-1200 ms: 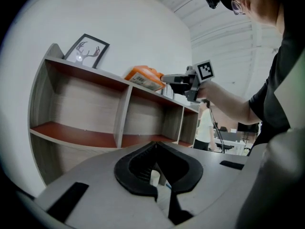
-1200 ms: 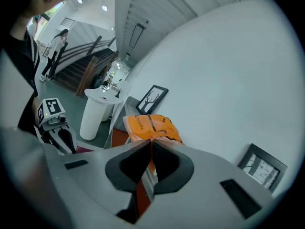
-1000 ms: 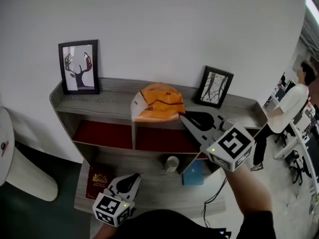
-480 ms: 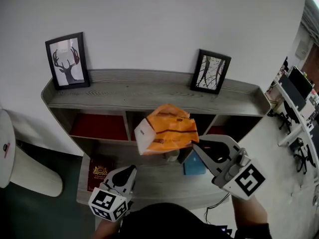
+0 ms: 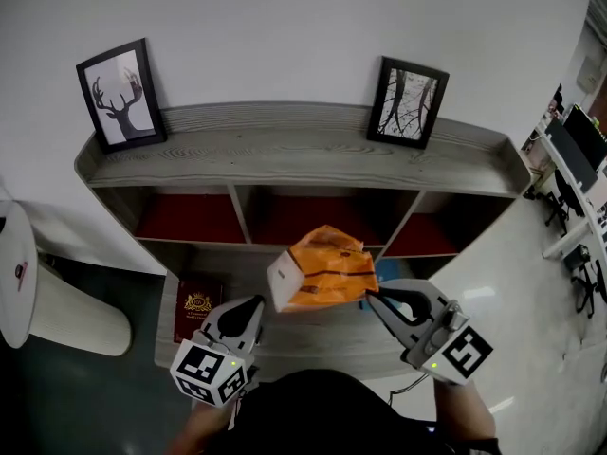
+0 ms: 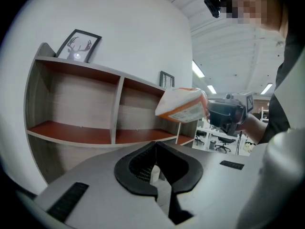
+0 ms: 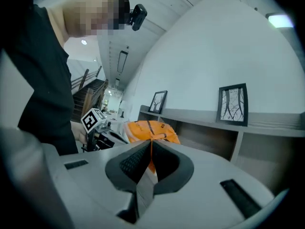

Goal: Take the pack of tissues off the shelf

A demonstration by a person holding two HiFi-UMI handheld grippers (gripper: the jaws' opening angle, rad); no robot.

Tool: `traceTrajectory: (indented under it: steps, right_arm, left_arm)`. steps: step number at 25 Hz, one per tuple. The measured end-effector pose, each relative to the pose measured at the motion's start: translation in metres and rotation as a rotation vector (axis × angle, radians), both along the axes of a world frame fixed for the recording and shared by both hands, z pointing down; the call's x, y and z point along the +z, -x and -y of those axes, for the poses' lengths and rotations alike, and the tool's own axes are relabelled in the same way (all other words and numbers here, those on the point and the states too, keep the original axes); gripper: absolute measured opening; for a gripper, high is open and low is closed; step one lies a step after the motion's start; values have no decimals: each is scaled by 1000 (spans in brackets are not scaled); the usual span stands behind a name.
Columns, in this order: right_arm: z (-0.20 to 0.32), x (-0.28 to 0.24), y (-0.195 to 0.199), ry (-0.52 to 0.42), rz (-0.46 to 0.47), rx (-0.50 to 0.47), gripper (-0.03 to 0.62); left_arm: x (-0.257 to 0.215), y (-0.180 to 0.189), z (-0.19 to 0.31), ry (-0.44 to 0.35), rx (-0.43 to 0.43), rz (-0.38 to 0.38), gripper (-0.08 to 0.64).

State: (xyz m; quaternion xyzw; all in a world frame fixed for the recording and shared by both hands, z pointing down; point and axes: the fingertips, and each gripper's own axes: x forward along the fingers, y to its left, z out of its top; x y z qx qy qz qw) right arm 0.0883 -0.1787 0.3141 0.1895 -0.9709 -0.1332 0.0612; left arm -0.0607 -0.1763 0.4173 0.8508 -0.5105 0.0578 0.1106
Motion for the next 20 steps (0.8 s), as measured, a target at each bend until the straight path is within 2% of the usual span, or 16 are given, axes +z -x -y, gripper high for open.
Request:
traceTrajectory:
  steps: [6,13,20]
  right_arm:
    - [0,50,-7,76,6,30,20]
    - [7,126,-7,147,-108,46,21]
    - [12,180,-1,264,-147,48,20]
  left_arm:
    - [7,0,0,18,-15,3,17]
    - [18,0,1,36,-33,5,17]
    - [29,4,1,61,-58,-1,17]
